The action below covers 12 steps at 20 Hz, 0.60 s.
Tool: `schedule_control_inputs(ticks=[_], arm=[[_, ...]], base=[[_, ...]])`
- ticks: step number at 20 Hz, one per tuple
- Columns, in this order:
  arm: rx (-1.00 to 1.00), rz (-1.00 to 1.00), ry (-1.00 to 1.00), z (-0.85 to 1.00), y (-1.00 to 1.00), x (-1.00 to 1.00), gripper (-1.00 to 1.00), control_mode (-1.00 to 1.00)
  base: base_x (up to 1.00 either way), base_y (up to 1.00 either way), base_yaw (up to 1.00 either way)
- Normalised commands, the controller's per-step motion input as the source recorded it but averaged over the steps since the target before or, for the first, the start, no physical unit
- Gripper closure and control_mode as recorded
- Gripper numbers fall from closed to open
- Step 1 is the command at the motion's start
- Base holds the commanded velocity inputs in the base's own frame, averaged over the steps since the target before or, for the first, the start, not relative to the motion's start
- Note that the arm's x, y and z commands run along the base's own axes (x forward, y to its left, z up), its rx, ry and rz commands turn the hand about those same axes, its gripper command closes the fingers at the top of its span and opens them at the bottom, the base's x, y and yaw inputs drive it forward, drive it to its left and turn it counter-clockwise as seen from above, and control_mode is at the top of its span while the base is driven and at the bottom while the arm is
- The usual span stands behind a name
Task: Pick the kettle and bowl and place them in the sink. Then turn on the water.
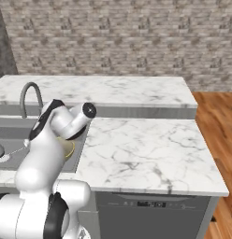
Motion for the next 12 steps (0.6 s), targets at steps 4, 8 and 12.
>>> schedule_control_inputs(ticks=[4,8,12], arm=[[0.14,0.03,-0.22,0.0,0.18,0.0,-1.0,-1.0],[0.12,0.0,-0.2,0.0,0.28,0.0,-1.0,-1.0],[0.1,0.0,-0.14,0.0,0.24,0.0,-1.0,-1.0]], base=[[0.0,0.0,0.0],[0.0,0.0,0.0],[0.0,0.0,0.0]])
